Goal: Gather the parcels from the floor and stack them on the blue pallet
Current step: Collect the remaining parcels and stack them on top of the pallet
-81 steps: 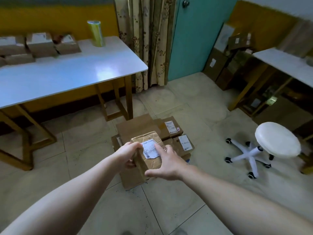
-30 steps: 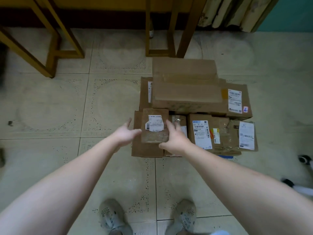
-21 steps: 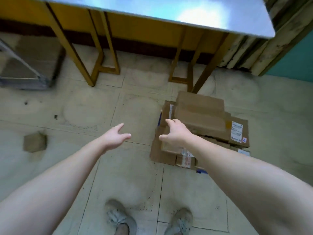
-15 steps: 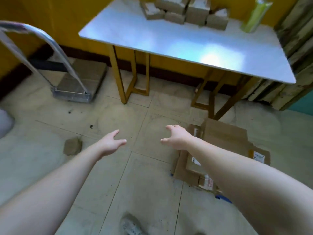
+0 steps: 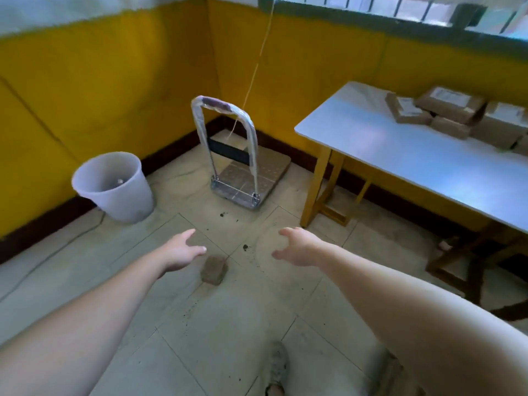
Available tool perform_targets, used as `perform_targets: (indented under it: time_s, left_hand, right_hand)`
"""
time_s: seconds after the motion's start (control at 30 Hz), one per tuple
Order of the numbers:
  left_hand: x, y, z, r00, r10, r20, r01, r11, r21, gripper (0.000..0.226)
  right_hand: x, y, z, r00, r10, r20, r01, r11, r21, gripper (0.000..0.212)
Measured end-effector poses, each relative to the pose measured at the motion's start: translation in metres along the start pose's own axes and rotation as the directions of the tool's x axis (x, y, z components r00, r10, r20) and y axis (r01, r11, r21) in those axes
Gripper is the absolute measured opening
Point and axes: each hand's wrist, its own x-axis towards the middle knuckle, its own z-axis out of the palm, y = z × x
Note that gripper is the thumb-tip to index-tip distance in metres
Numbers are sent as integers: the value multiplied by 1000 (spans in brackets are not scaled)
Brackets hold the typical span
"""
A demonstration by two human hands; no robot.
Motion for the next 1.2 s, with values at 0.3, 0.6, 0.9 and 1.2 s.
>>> perform_targets:
  time_s: [0.3,0.6,0.9,1.2]
  left_hand:
    - [98,-41,-95,993,-90,-81,82,991,-105,70]
    - [202,-117,-136,983,-164,79,171,981,-90,70]
    - [339,-208,-110,942,-156,298,175,984,-36,69]
    - [520,-317,41,934,-190,304,241,960,-141,68]
  right_hand:
    - [153,-104,-18,992,-89,93,100,987,-123,74]
    - [255,-177,14,985,-35,167,57,990,-131,74]
    - [359,-185,126,962,181,204,-194,980,46,70]
    - [532,-125,316,916,285,284,-361,893,269,74]
